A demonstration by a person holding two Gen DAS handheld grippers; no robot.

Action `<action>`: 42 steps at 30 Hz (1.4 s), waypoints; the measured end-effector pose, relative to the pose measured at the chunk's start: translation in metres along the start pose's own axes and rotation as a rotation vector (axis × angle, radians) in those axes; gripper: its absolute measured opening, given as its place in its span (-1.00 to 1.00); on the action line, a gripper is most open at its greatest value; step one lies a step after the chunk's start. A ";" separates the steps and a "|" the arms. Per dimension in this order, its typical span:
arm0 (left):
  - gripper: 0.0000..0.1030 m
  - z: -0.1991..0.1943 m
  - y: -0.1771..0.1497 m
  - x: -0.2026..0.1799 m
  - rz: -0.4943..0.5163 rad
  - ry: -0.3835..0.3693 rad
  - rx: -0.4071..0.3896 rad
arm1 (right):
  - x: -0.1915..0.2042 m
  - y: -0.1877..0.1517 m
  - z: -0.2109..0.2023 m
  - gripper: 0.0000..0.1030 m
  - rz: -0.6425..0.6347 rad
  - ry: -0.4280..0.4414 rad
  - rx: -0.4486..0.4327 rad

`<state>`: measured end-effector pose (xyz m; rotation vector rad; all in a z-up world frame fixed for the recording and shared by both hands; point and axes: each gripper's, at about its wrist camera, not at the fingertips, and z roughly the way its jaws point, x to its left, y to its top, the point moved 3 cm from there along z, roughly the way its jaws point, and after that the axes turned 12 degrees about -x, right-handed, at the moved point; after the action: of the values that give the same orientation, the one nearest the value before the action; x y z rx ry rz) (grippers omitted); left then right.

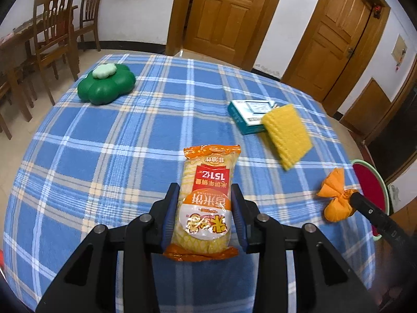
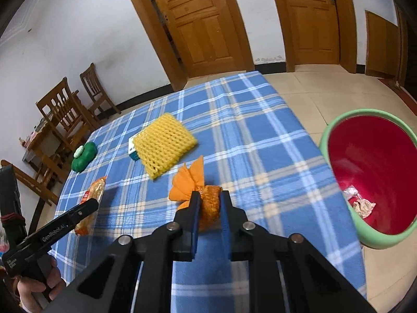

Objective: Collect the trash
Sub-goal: 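Carry the snack bag and orange mesh bag over the red bucket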

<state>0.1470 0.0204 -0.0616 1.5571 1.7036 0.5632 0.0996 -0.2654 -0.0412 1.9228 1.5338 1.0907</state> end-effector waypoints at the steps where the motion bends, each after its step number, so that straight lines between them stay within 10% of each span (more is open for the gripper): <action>1: -0.24 -0.002 0.001 -0.002 0.002 -0.004 -0.003 | -0.002 0.000 -0.002 -0.67 0.005 0.000 -0.003; 42: -0.24 -0.017 0.006 -0.185 0.203 -0.336 0.077 | -0.186 0.019 -0.086 -0.57 0.339 -0.283 -0.199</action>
<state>0.1348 -0.1555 -0.0041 1.7797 1.3378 0.3142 0.0292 -0.4583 -0.0327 2.1335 0.9361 1.0054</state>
